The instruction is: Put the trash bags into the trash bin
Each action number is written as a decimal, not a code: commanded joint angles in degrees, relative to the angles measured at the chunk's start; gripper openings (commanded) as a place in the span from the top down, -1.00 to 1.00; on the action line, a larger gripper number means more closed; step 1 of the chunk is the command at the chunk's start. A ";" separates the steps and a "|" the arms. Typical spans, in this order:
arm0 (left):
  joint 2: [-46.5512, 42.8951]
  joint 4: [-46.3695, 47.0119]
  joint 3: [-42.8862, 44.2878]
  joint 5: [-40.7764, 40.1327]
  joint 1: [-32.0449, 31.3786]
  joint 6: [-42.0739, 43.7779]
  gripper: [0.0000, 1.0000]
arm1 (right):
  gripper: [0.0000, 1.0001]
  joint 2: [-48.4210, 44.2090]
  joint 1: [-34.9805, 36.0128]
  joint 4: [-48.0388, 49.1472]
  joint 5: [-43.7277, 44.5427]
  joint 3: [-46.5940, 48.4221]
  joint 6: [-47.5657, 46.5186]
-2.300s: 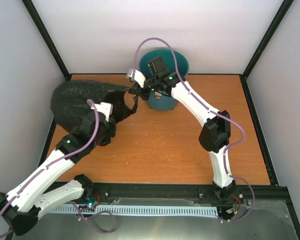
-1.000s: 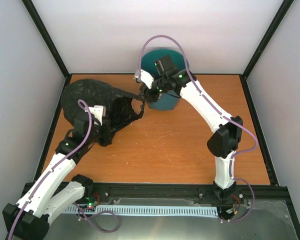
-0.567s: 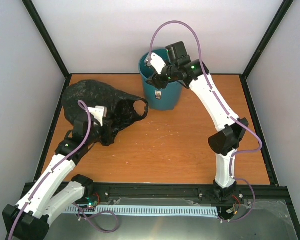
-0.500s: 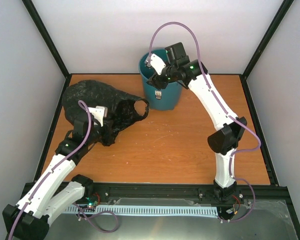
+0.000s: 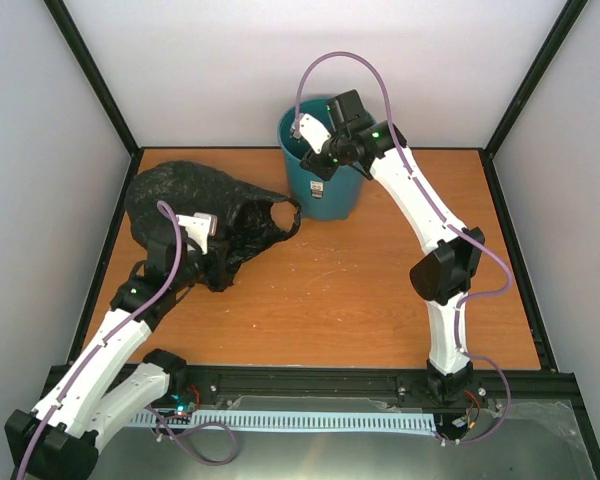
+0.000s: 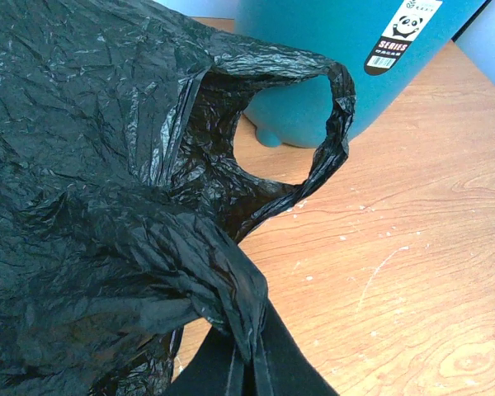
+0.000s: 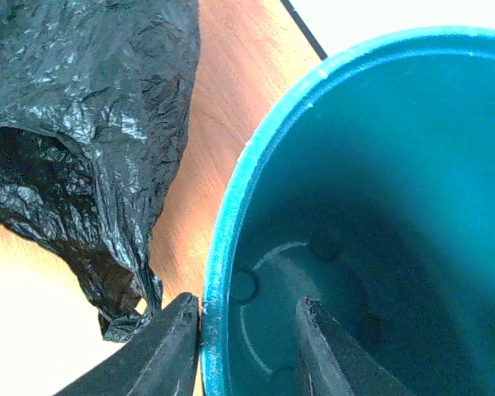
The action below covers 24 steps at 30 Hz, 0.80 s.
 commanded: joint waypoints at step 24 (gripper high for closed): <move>-4.38 1.93 0.37 1.47 0.45 1.61 0.99 | 0.84 -15.04 0.10 -3.39 -2.32 -16.09 1.62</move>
